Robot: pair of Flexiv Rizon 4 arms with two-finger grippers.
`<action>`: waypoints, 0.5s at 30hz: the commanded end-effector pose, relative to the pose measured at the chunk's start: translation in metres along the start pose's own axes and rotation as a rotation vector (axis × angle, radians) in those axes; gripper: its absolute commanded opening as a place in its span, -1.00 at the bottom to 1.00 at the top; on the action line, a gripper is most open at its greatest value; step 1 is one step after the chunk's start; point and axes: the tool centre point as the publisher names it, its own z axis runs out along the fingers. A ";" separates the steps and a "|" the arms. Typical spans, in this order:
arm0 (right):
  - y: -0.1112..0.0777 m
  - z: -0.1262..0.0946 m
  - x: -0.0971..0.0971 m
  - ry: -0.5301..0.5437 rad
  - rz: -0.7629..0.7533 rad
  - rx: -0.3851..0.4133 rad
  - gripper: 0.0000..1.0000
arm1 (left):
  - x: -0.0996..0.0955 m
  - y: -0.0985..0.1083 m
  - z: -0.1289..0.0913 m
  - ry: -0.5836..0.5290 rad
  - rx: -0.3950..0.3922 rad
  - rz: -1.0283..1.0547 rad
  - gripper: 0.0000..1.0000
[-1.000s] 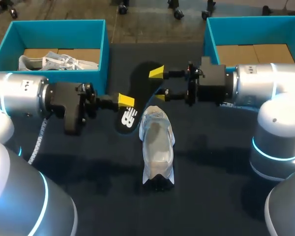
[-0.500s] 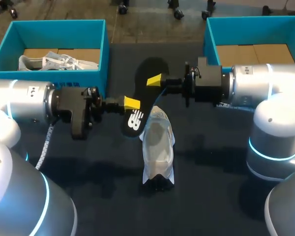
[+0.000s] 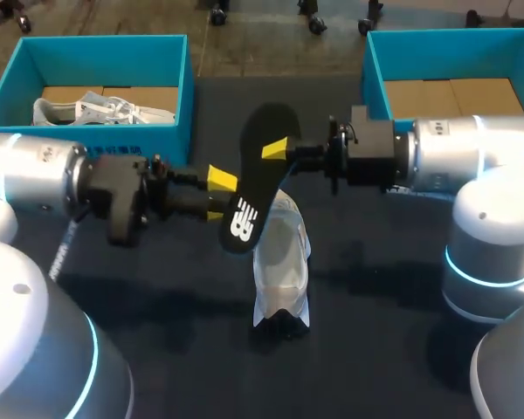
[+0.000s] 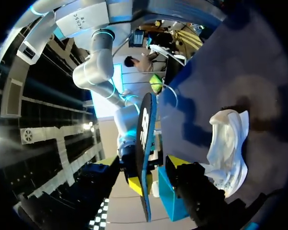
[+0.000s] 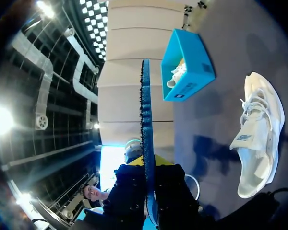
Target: Take the shoe out of the shoebox, open the shoe tongue, remove and reinsert the insole, then place the shoe into the shoebox
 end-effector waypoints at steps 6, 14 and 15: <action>-0.003 -0.004 -0.002 -0.009 -0.007 0.012 -1.00 | -0.010 0.005 -0.020 0.072 -0.016 -0.036 1.00; -0.005 0.001 -0.009 -0.023 0.005 0.035 -1.00 | -0.021 0.013 -0.030 0.221 -0.034 -0.021 1.00; -0.005 0.001 -0.010 -0.023 0.006 0.036 -1.00 | -0.023 0.015 -0.032 0.231 -0.037 -0.015 1.00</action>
